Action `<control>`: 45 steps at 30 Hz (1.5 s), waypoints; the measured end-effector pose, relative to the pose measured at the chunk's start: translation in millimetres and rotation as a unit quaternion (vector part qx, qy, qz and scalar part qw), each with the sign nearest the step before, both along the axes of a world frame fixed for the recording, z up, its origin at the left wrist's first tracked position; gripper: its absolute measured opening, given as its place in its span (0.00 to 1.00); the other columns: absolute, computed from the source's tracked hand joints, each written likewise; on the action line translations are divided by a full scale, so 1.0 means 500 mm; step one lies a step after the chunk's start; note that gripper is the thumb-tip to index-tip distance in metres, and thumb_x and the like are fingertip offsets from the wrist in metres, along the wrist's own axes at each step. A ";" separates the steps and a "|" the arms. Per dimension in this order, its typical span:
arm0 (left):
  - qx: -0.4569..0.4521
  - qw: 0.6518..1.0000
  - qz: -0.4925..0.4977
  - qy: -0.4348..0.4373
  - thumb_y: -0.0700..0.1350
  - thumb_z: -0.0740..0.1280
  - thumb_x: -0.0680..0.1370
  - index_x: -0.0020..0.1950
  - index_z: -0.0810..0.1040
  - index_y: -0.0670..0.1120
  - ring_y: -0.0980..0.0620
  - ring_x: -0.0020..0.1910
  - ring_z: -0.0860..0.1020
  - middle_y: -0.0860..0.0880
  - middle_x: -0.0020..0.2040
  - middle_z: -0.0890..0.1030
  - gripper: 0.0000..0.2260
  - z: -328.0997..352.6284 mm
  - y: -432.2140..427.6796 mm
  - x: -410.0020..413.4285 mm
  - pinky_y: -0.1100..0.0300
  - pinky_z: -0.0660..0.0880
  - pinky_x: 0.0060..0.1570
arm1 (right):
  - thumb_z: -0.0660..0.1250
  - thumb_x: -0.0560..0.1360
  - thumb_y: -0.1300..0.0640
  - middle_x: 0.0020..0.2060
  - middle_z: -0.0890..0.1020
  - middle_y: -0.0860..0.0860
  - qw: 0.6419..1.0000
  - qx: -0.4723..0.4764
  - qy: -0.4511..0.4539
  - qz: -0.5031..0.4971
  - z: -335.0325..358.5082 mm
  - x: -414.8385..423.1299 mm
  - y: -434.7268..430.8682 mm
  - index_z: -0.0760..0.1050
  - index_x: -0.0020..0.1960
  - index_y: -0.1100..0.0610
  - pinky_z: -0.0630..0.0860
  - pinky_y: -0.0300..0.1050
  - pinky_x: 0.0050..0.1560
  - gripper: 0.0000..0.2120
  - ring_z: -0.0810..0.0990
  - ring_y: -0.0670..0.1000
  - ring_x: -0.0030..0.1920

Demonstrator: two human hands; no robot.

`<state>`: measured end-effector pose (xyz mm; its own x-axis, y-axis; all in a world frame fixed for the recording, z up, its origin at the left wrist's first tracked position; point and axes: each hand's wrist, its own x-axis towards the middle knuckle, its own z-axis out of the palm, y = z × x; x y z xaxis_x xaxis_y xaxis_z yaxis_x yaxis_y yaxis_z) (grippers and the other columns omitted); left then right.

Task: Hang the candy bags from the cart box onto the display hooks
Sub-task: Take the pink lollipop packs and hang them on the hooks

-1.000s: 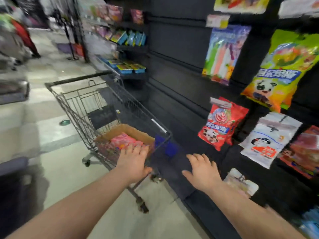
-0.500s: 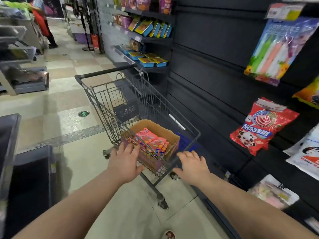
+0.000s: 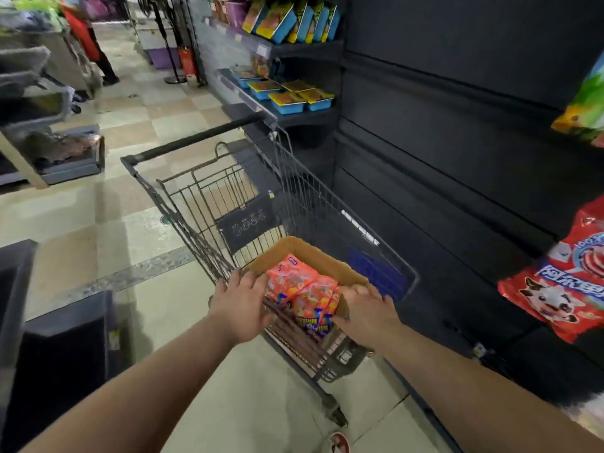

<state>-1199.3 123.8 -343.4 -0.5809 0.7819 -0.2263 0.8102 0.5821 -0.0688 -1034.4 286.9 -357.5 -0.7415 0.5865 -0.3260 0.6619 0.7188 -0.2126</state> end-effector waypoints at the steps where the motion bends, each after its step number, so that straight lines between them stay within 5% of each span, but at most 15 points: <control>1: -0.009 1.000 -0.001 -0.004 0.64 0.59 0.77 0.79 0.49 0.48 0.41 0.78 0.52 0.45 0.78 0.57 0.37 -0.004 0.029 -0.017 0.43 0.54 0.73 | 0.60 0.77 0.41 0.72 0.66 0.52 1.000 -0.007 -0.010 0.002 -0.004 -0.014 0.027 0.60 0.73 0.49 0.57 0.61 0.71 0.28 0.58 0.59 0.74; 22: -0.169 0.977 -0.086 -0.102 0.63 0.58 0.78 0.79 0.51 0.48 0.43 0.77 0.54 0.45 0.79 0.56 0.35 -0.177 0.317 -0.265 0.44 0.56 0.74 | 0.61 0.76 0.42 0.74 0.62 0.52 0.982 -0.124 -0.111 -0.086 -0.162 -0.179 0.238 0.52 0.76 0.47 0.59 0.57 0.71 0.33 0.61 0.57 0.74; 30: -0.215 0.951 -0.147 -0.168 0.63 0.60 0.77 0.79 0.50 0.50 0.41 0.77 0.55 0.43 0.78 0.57 0.36 -0.291 0.433 -0.438 0.44 0.56 0.73 | 0.59 0.77 0.44 0.69 0.69 0.56 0.949 -0.183 -0.169 -0.193 -0.259 -0.290 0.249 0.56 0.74 0.50 0.72 0.51 0.62 0.28 0.71 0.58 0.66; 37: -0.234 0.935 -0.137 -0.227 0.63 0.63 0.76 0.78 0.54 0.56 0.42 0.71 0.67 0.44 0.74 0.66 0.34 -0.419 0.470 -0.550 0.49 0.69 0.66 | 0.60 0.78 0.47 0.69 0.69 0.56 0.917 -0.253 -0.166 -0.258 -0.375 -0.376 0.255 0.55 0.75 0.50 0.74 0.51 0.60 0.29 0.72 0.59 0.65; 45: -0.272 0.915 -0.083 -0.285 0.60 0.67 0.75 0.78 0.54 0.52 0.38 0.69 0.69 0.41 0.74 0.66 0.36 -0.581 0.476 -0.589 0.47 0.70 0.64 | 0.63 0.77 0.48 0.65 0.72 0.57 0.872 -0.307 -0.176 -0.338 -0.517 -0.394 0.261 0.63 0.70 0.54 0.76 0.49 0.57 0.24 0.75 0.59 0.60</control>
<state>-1494.0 361.8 -633.7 -0.1316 0.5301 -0.8376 0.8787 0.4536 0.1490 -1231.3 417.1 -616.0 -0.0852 0.4861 -0.8697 0.9922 -0.0388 -0.1189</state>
